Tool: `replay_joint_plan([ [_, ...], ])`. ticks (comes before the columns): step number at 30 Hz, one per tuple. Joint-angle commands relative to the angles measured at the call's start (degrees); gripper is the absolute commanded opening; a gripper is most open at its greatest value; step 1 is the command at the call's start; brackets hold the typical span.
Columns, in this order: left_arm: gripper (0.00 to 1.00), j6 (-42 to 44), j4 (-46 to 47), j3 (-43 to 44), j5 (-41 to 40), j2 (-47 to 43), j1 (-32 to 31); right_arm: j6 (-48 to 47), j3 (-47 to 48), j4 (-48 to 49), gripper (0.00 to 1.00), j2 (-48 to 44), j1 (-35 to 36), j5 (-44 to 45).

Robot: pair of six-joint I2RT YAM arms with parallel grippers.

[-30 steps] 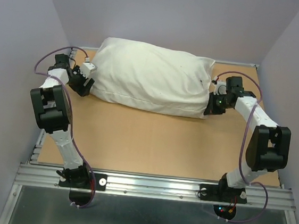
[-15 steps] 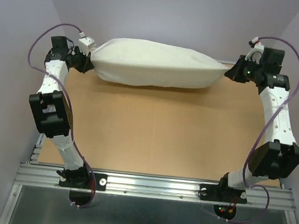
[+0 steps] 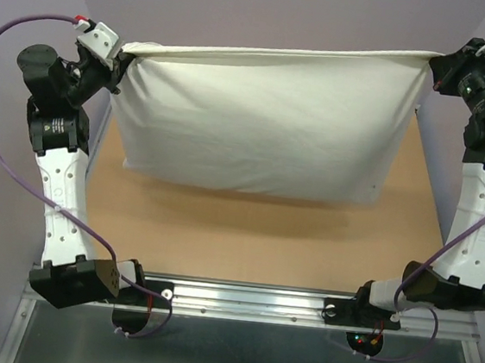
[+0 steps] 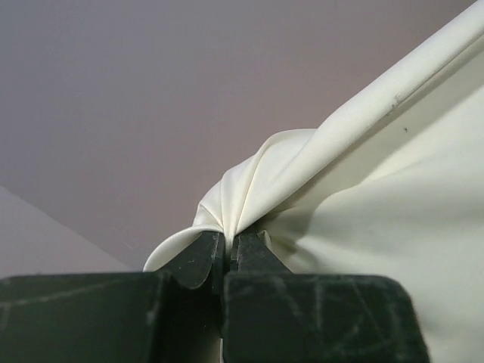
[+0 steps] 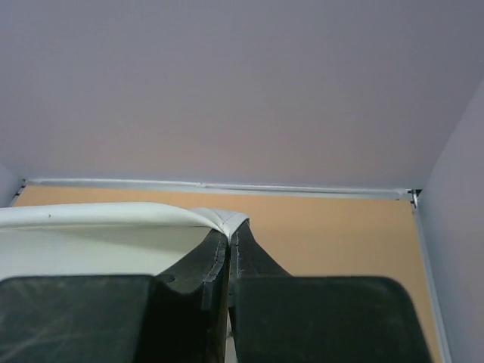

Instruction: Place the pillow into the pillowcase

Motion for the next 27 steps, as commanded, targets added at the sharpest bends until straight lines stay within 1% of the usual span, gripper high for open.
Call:
replay_joint_plan([
  [1, 0.0, 0.8, 7.3, -2.6, -2.2, 0.6, 0.4, -1.8, -5.9, 10.6, 0.01, -2.2, -2.1, 6.6],
  [2, 0.0, 1.5, 6.8, -2.9, -1.9, 2.1, -0.2, -1.7, -9.9, 12.6, 0.01, -1.9, -2.1, 6.6],
  [4, 0.0, 2.0, 6.4, -3.1, -3.4, 5.5, -2.1, -1.3, -12.5, 14.7, 0.01, -0.5, -2.1, 7.2],
  [5, 0.0, 2.4, 5.9, -2.8, -3.9, 7.2, -4.2, -0.9, -13.4, 15.8, 0.0, 2.2, -2.1, 7.6],
  [7, 0.0, 2.5, 5.6, -1.8, -5.5, 10.9, -6.1, -0.8, -13.0, 18.7, 0.01, 6.1, -2.1, 8.5],
  [8, 0.01, 3.2, 5.6, 1.2, -7.7, 15.9, -8.0, -0.7, -12.3, 21.1, 0.0, 10.3, -2.1, 10.8],
  [9, 0.1, 2.8, 5.6, 3.4, -10.2, 18.4, -8.6, -1.0, -11.1, 21.8, 0.0, 13.3, -2.1, 11.9],
  [10, 0.2, 0.6, 5.6, 6.3, -13.3, 21.0, -8.9, -1.9, -6.6, 22.2, 0.01, 16.1, -2.1, 13.1],
  [11, 0.37, -1.9, 4.0, 14.0, -18.0, 26.5, -8.8, -2.5, -3.9, 22.5, 0.01, 18.9, -2.1, 16.3],
  [12, 0.45, -6.8, 3.0, 18.6, -20.0, 29.2, -7.7, -3.5, -0.3, 22.7, 0.32, 25.3, -2.1, 17.2],
  [13, 0.51, -9.0, -0.2, 27.8, -21.6, 34.0, -7.1, -5.8, 5.7, 22.4, 0.5, 27.8, -2.1, 19.8],
  [14, 0.55, -10.1, -2.2, 32.1, -22.2, 36.0, -6.5, -6.3, 8.5, 22.2, 0.67, 29.9, -2.1, 21.6],
  [15, 0.6, -11.1, -5.5, 35.4, -22.0, 37.3, -5.7, -8.4, 10.6, 21.6, 0.91, 32.2, -2.1, 22.5],
  [16, 0.63, -10.8, -6.2, 38.2, -22.1, 37.9, -5.4, -9.1, 13.5, 20.6, 0.95, 32.5, -2.1, 22.8],
  [18, 0.68, -10.1, -6.5, 36.6, -23.8, 36.4, -5.3, -9.7, 11.8, 19.8, 1.0, 31.1, -2.1, 23.4],
  [19, 0.68, -9.6, -5.6, 32.6, -23.5, 33.9, -5.3, -10.1, 7.4, 19.8, 1.0, 28.0, -2.1, 22.1],
  [21, 0.68, -8.9, -4.8, 27.9, -23.2, 31.3, -5.3, -10.8, 2.5, 19.8, 1.0, 24.6, -2.1, 19.8],
  [22, 0.69, -9.0, -4.1, 23.6, -23.1, 28.9, -5.3, -10.9, 0.1, 19.8, 1.0, 21.4, -2.1, 17.0],
  [23, 0.69, -9.0, -4.0, 21.9, -23.1, 28.1, -5.3, -11.2, -5.1, 19.6, 1.0, 19.5, -2.1, 15.6],
  [25, 0.69, -9.3, -4.7, 19.1, -22.7, 26.9, -5.3, -11.6, -9.4, 18.9, 1.0, 16.7, -2.1, 12.6],
  [26, 0.86, -8.8, -5.2, 17.2, -21.7, 26.1, -5.3, -11.9, -11.7, 17.8, 1.0, 14.0, -2.1, 9.8],
  [27, 0.86, -9.0, -6.4, 16.4, -21.7, 26.0, -5.3, -11.9, -15.0, 17.3, 1.0, 13.1, -2.1, 8.3],
])
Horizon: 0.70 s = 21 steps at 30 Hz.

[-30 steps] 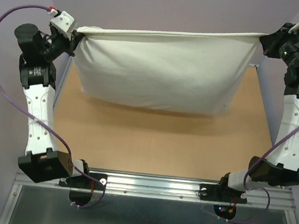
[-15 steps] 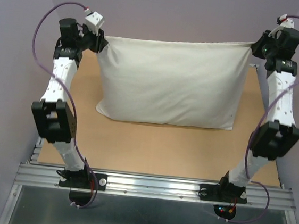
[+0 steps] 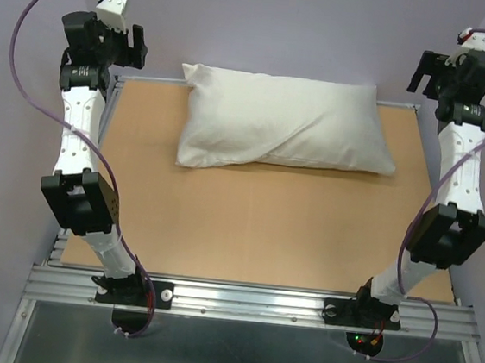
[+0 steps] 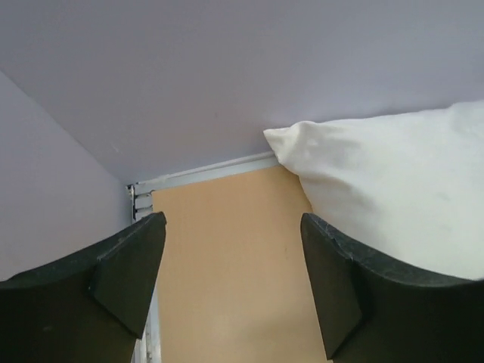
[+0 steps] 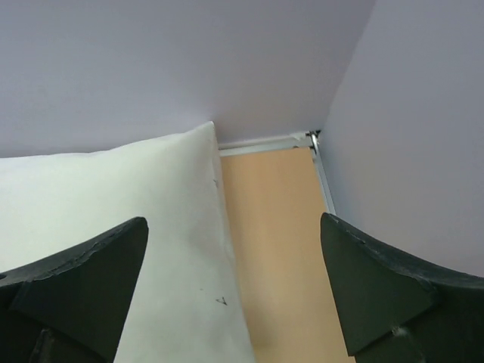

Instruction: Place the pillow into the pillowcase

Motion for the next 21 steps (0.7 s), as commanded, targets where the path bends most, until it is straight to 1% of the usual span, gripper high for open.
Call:
replay_joint_plan([
  [1, 0.99, -0.3, -1.2, -3.6, 1.3, -3.2, -0.7, -1.5, -8.3, 0.8, 1.0, -8.8, 0.1, -7.5],
  [3, 0.99, -0.4, -4.2, -2.5, 3.1, -2.2, -0.7, -1.6, -10.1, -2.8, 1.0, -10.5, 0.1, -9.4],
  [4, 0.99, -0.3, -7.2, -1.8, 4.0, -1.6, -0.7, -1.5, -12.3, -4.1, 1.0, -11.0, 0.1, -10.4],
  [6, 0.99, 0.4, -9.6, -1.7, 7.3, -0.7, -0.8, -1.7, -15.1, -7.1, 1.0, -12.1, 0.1, -13.7],
  [7, 0.99, 0.9, -11.7, -2.7, 8.3, -0.5, -0.9, -1.8, -18.4, -7.7, 1.0, -13.4, 0.1, -15.4],
  [13, 0.99, 3.0, -18.7, -7.4, 5.6, -0.6, -5.1, -2.9, -29.3, -12.6, 1.0, -17.4, 0.1, -19.9],
  [15, 0.99, 3.0, -19.7, -10.5, 7.4, -1.4, -5.6, -2.9, -33.5, -13.8, 1.0, -19.2, 0.1, -22.1],
  [16, 0.99, 2.9, -19.3, -13.8, 8.0, -2.9, -6.3, -2.4, -35.0, -13.8, 1.0, -20.7, 0.1, -22.7],
  [21, 0.99, 2.9, -16.2, -23.3, 5.9, -8.5, -8.5, -0.8, -44.6, -13.8, 1.0, -25.1, 0.1, -26.0],
])
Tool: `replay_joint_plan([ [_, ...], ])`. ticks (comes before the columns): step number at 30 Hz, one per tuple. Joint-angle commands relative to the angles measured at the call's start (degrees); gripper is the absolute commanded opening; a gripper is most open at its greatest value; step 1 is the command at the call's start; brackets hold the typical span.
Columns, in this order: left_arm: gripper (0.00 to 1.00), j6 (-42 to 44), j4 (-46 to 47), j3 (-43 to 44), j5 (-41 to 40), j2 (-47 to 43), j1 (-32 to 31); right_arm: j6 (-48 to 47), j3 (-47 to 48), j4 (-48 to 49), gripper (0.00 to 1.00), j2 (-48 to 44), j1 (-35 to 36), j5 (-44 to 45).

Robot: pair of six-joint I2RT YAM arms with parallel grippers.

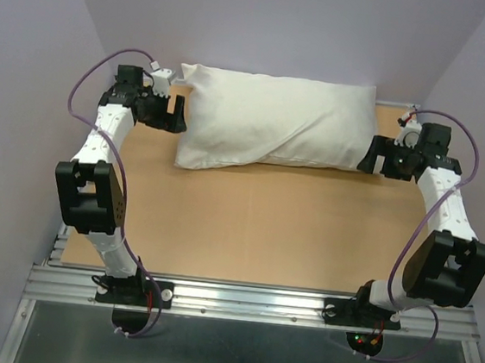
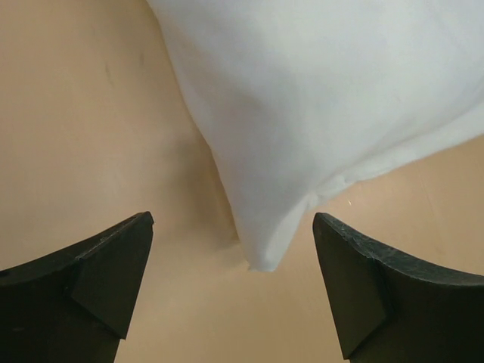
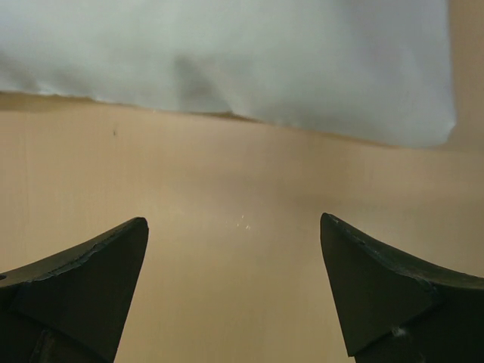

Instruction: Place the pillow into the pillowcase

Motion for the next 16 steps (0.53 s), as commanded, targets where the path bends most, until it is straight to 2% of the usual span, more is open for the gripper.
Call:
replay_joint_plan([
  [1, 0.99, 1.0, 0.7, -5.7, -0.2, -8.0, -1.4, 1.5, -6.2, -0.2, 1.0, -6.4, -0.1, -5.4],
  [6, 0.99, 1.5, 2.3, -10.6, -3.9, -11.3, -3.7, 1.4, -10.2, -0.1, 1.0, -9.4, -0.1, -5.1],
  [12, 0.99, 0.8, 3.8, -14.4, -2.3, -14.3, -3.7, 2.2, -12.3, -0.1, 1.0, -12.4, -0.1, -5.7],
  [16, 0.99, 1.1, 4.9, -17.8, -2.4, -18.1, -6.8, 2.3, -13.5, -0.2, 1.0, -14.3, -0.1, -6.0],
])
